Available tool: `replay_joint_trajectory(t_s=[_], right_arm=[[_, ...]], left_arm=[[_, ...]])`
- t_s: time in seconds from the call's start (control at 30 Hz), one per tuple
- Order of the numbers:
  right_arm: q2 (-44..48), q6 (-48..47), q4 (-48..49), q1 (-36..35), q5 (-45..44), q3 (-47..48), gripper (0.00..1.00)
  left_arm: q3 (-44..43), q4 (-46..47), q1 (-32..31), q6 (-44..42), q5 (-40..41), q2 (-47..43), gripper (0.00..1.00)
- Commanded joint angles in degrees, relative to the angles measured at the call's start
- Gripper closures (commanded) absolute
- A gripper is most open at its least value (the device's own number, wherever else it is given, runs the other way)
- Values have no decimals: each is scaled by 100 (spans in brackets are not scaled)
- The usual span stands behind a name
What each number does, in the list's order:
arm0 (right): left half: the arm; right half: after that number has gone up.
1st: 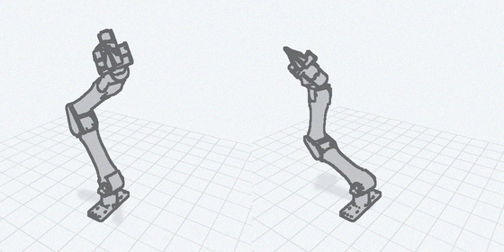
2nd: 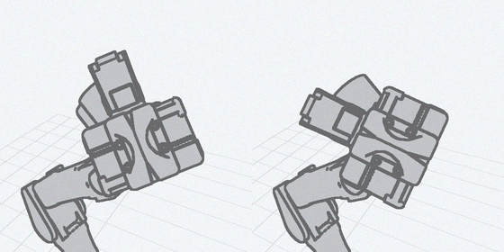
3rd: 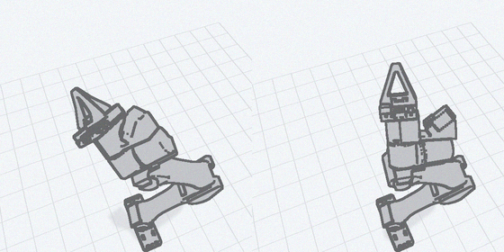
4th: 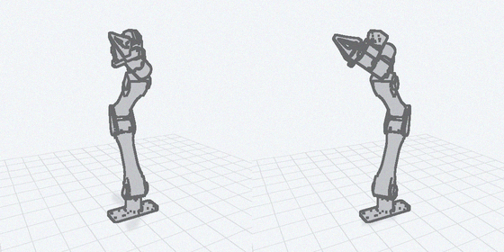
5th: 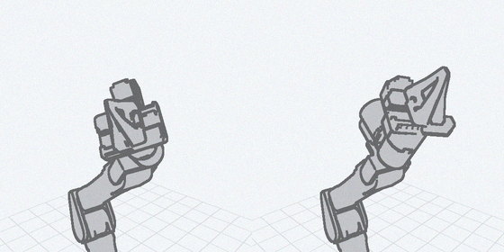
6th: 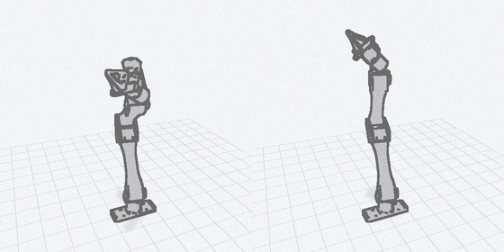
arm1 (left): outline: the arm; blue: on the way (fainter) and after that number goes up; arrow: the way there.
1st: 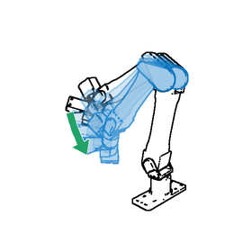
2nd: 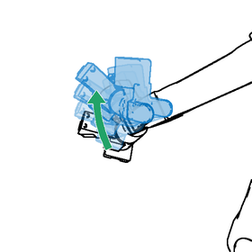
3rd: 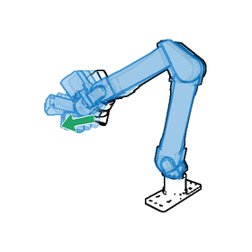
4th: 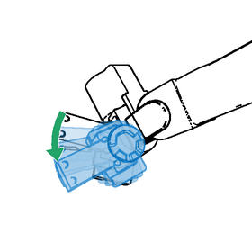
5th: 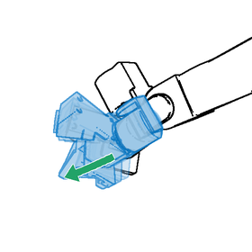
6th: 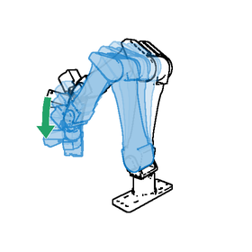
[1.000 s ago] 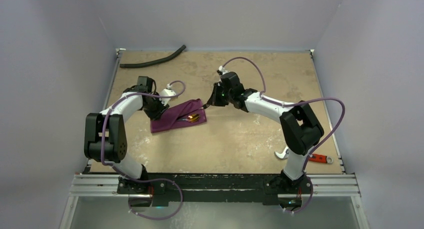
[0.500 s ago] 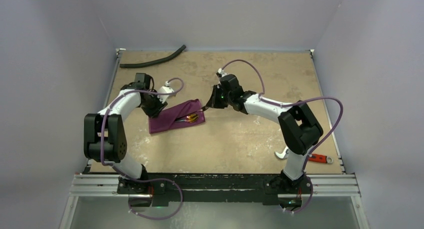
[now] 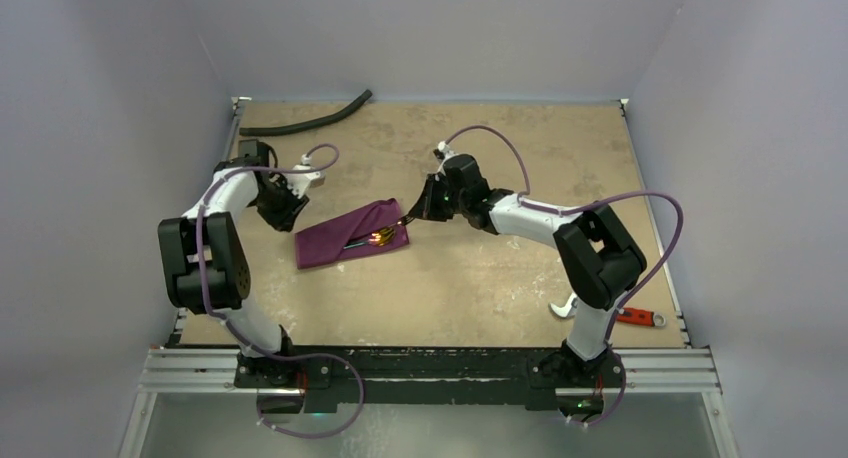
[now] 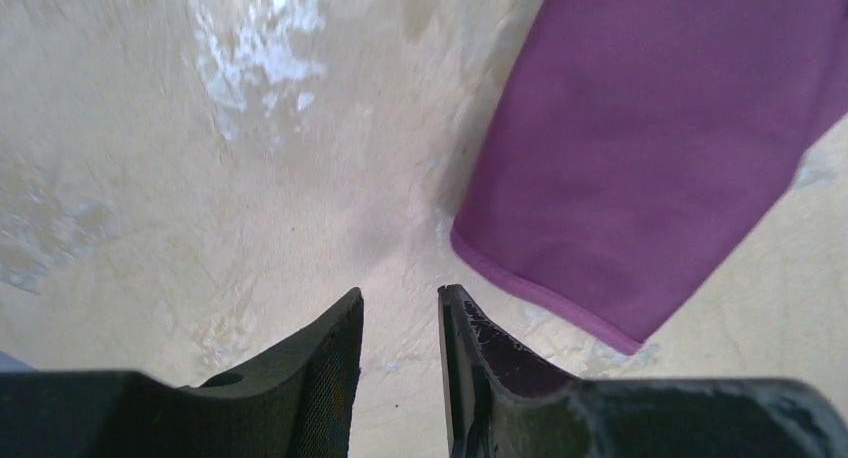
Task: Fold the napkin into a case and place the utensils inside
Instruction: Insert the fork into the folded napkin.
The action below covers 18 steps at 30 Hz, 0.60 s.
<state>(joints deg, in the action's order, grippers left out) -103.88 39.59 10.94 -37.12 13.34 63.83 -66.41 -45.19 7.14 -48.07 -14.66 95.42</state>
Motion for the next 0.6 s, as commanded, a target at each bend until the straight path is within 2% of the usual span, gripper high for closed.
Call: replay_joint_trajectory(t_s=[0.0,0.57], right_arm=[[-21,196,455,21,327,-75,100],[-482,327,800,38,369,113,100]], left_arm=[[102,41,383,-411,58,227,68],[287,831,374,-150,-195,907,73]])
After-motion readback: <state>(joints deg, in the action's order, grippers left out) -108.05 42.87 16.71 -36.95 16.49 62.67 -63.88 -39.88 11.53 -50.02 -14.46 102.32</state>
